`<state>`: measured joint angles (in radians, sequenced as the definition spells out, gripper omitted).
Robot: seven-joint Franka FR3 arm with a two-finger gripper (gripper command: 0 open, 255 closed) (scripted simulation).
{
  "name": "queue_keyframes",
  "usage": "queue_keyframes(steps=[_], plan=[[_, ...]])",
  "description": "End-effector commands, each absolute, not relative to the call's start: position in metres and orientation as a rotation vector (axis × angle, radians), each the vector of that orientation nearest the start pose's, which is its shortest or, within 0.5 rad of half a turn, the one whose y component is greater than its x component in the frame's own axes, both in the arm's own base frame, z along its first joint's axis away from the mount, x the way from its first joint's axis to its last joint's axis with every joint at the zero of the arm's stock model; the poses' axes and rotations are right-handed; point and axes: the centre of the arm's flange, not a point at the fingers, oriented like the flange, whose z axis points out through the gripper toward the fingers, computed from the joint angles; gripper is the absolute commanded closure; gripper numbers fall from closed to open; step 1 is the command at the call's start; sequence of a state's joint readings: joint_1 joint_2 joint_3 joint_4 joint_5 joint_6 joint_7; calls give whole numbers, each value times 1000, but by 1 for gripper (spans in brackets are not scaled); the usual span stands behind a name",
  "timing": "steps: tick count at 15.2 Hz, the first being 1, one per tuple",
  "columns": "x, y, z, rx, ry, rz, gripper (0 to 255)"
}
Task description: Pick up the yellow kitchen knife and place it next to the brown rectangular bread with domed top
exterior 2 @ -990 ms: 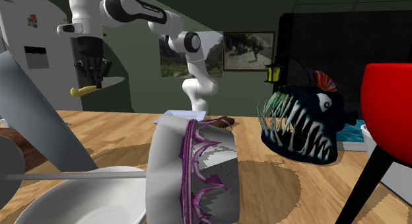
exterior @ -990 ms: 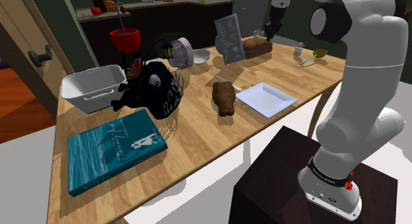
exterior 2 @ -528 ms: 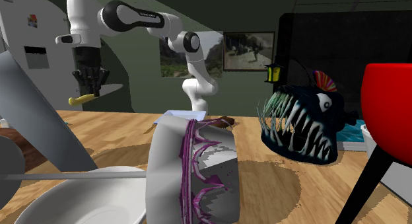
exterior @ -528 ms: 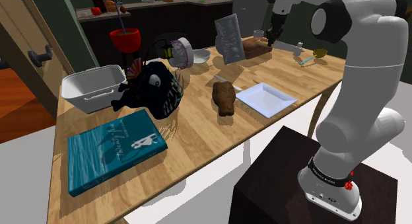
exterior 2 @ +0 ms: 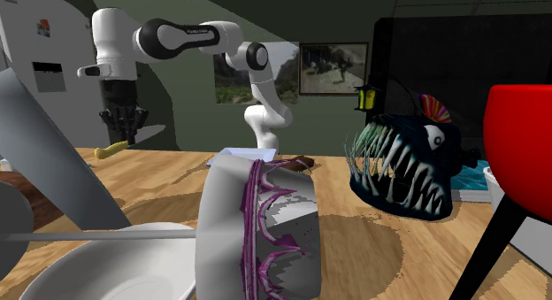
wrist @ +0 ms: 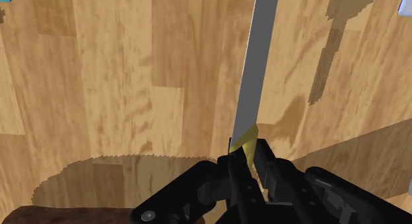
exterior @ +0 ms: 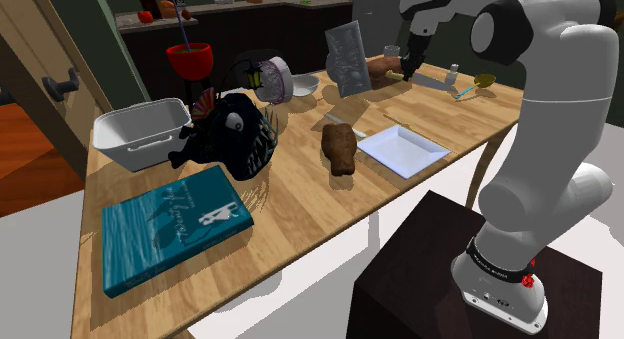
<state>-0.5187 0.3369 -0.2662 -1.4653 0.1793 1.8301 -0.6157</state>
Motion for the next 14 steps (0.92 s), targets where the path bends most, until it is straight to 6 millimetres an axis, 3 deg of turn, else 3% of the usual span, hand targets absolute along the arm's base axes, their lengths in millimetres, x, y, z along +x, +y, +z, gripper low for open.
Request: queue_keyframes(steps=[1, 14], plan=[[496, -441, 488, -3083, 303, -135, 255], [496, -441, 420, -3083, 303, -135, 255]])
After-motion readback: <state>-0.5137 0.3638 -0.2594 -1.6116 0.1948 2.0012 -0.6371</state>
